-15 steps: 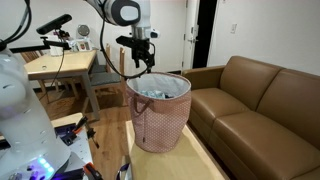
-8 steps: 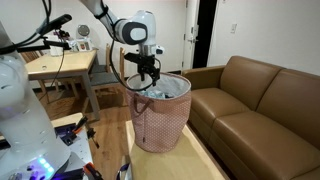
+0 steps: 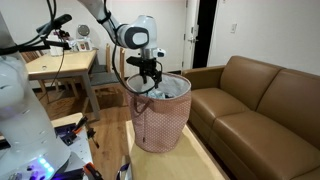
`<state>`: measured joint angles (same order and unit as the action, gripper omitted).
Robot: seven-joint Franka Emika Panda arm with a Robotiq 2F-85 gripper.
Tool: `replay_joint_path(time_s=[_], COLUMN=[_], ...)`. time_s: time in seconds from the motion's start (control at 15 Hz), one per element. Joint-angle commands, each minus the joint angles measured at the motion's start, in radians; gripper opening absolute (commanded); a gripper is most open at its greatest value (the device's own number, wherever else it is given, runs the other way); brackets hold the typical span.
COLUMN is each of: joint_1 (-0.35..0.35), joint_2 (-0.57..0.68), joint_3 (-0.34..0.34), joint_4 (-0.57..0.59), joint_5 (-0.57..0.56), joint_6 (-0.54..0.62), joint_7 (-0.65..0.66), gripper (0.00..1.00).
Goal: Remove the green cloth from the open bag
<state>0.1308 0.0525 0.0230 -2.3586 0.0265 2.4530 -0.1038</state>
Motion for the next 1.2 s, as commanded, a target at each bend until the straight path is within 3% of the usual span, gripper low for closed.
replay_joint_path(time_s=[0.0,0.27,0.67,1.13], joint_1=[0.0,0.025,0.131,0.133], joint_2=[0.118,0.285,0.497,0.631], joint_3=[0.042,0.052,-0.048,-0.042], joint_4=[0.078,0.174,0.319,0.423], joint_5=[-0.052,-0.16,-0.377,-0.364], joint_6=[0.024,0.037,0.098,0.139], joint_7=[0.032,0.064,0.251,0.222], gripper=[1.0,1.0,1.0,1.0])
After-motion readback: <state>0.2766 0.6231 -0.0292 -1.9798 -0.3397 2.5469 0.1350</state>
